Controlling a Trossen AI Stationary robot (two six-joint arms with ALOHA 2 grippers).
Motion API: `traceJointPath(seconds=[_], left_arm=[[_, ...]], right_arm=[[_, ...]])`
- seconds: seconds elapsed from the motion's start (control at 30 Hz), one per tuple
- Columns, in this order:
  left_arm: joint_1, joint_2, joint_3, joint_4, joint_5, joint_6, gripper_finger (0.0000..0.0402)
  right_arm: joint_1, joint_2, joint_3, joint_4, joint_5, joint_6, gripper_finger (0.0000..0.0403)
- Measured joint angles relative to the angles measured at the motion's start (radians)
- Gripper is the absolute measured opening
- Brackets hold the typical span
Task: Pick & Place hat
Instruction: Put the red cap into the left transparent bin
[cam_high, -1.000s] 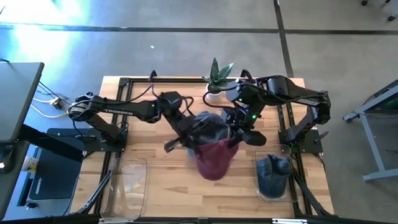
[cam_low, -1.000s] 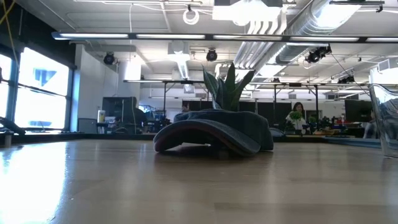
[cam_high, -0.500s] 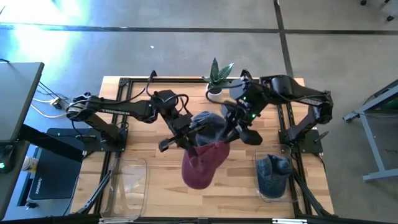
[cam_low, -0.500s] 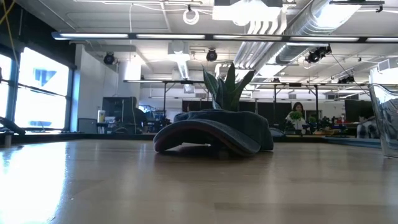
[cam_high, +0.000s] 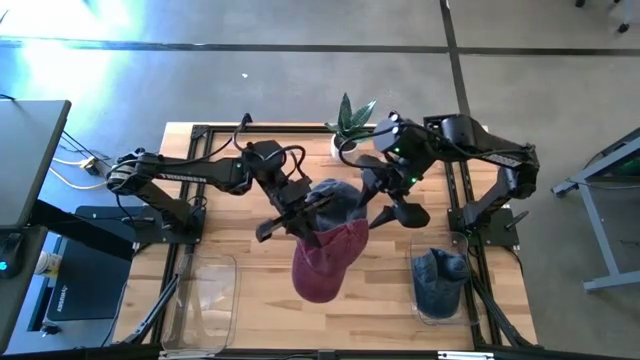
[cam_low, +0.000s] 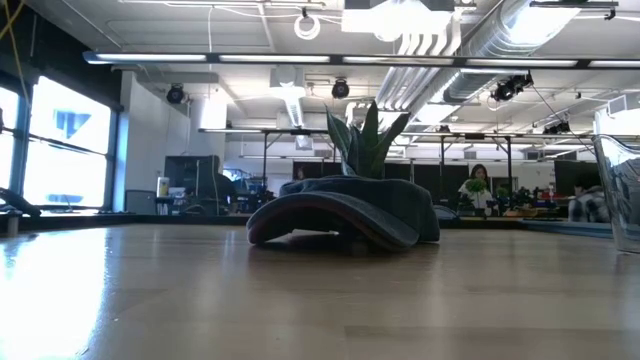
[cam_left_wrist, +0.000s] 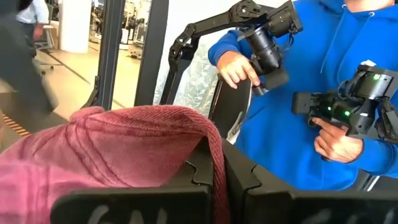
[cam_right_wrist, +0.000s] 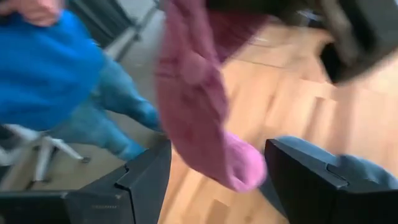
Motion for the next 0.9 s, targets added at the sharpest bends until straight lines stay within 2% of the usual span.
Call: traceJointPath(seconds=[0.13,0.27,0.47,0.63,0.77,0.9], left_arm=[[0.000,0.000,0.000,-0.014,-0.026,-0.002,0.0001],[0.000,0.000,0.000,-0.023,-0.045,-0.002,0.0001],[0.000,0.000,0.000,-0.037,-0.068,-0.002,0.0001],[0.000,0.000,0.000,-0.089,-0.104,-0.010,0.0001],[0.001,0.000,0.000,-0.098,-0.128,-0.010,0.0001],[0.001,0.000,0.000,-0.106,-0.133,-0.036,0.0001]], right_arm=[[-0.003,0.000,-0.006,0.016,-0.092,-0.002,0.0255],[0.010,-0.031,-0.162,0.115,-0.125,-0.013,0.0255],[0.006,-0.141,-0.469,0.537,-0.190,0.136,0.0255],[0.031,-0.255,-0.691,0.785,-0.213,0.277,0.0249],[0.069,-0.321,-0.820,0.955,-0.192,0.402,0.0204],[0.098,-0.352,-0.874,1.042,-0.190,0.501,0.0118]])
